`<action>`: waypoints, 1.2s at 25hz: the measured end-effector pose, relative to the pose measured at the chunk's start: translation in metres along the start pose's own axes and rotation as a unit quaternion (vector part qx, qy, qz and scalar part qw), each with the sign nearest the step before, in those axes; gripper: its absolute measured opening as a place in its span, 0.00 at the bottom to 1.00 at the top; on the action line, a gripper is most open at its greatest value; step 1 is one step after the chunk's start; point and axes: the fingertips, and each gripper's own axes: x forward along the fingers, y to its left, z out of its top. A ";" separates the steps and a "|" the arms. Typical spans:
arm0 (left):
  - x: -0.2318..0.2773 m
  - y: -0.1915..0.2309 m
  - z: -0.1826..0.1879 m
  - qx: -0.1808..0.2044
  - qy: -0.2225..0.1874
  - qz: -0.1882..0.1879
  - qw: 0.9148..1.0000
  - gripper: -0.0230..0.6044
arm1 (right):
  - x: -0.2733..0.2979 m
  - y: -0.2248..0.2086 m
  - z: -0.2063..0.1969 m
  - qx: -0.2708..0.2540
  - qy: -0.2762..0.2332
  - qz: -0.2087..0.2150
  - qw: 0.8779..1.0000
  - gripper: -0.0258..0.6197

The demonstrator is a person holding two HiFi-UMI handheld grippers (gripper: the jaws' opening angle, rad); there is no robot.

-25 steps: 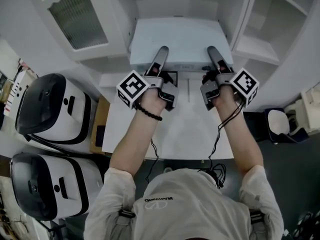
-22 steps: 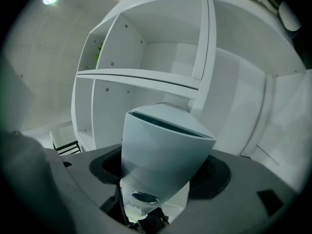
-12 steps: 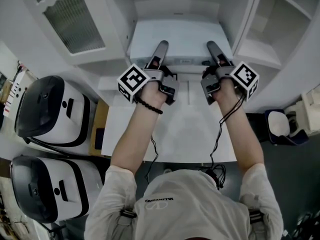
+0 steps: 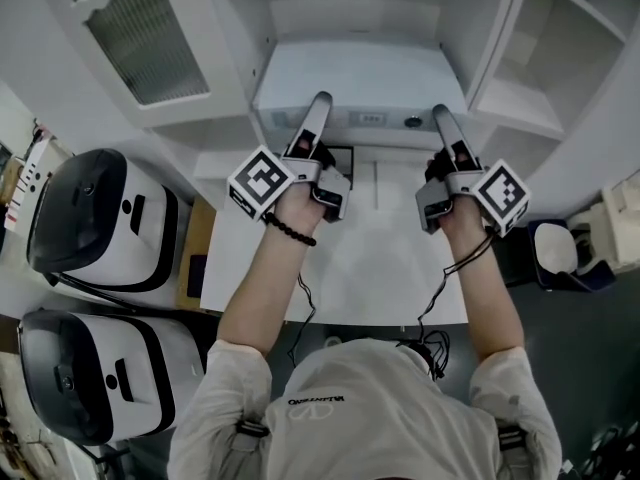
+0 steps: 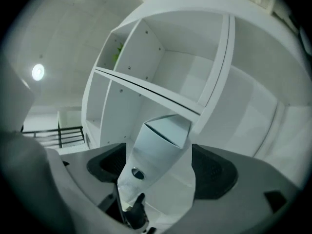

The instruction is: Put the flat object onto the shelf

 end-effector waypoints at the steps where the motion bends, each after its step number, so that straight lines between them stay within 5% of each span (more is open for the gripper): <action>1: -0.012 -0.003 -0.003 0.006 0.002 -0.003 1.000 0.67 | -0.017 -0.001 0.000 -0.024 -0.009 -0.008 1.000 0.66; 3: -0.045 -0.003 -0.010 0.070 0.014 0.017 0.997 0.67 | -0.052 -0.006 0.001 -0.109 -0.024 -0.042 0.993 0.51; 6: -0.081 -0.015 -0.020 0.245 0.043 0.028 0.968 0.42 | -0.081 -0.002 -0.008 -0.259 -0.025 -0.062 0.964 0.21; 9: -0.084 -0.037 -0.030 0.409 0.068 0.012 0.910 0.08 | -0.080 0.016 -0.025 -0.356 -0.013 -0.048 0.933 0.10; 12: -0.070 -0.051 -0.033 0.543 0.085 0.026 0.835 0.04 | -0.065 0.047 -0.042 -0.403 0.009 -0.011 0.915 0.06; 14: -0.058 -0.053 -0.030 0.585 0.082 0.042 0.806 0.04 | -0.046 0.058 -0.051 -0.420 0.026 0.000 0.907 0.06; 16: -0.044 -0.048 -0.026 0.593 0.078 0.059 0.799 0.04 | -0.027 0.059 -0.055 -0.429 0.034 -0.005 0.903 0.06; 21: -0.021 -0.031 -0.023 0.562 0.077 0.073 0.820 0.04 | 0.005 0.039 -0.049 -0.417 0.027 -0.046 0.907 0.06; 30: 0.008 -0.016 -0.016 0.554 0.073 0.075 0.826 0.04 | 0.036 0.018 -0.036 -0.385 0.018 -0.062 0.921 0.06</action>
